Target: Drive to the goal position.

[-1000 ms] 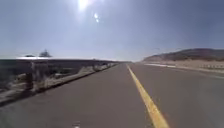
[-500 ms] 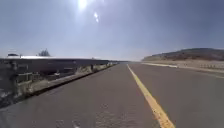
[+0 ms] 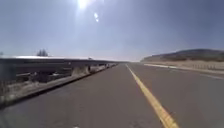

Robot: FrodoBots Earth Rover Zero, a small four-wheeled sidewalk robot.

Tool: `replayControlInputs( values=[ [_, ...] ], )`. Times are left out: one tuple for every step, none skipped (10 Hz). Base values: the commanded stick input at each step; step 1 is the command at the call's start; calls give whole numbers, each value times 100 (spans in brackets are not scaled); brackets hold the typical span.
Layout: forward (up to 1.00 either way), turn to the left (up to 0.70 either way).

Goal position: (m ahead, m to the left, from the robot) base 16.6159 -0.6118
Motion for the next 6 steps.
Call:
replayControlInputs(
  values=[
    [85,0],
    [85,0],
    [85,0],
    [85,0],
    [85,0],
    [85,0]
  ],
)
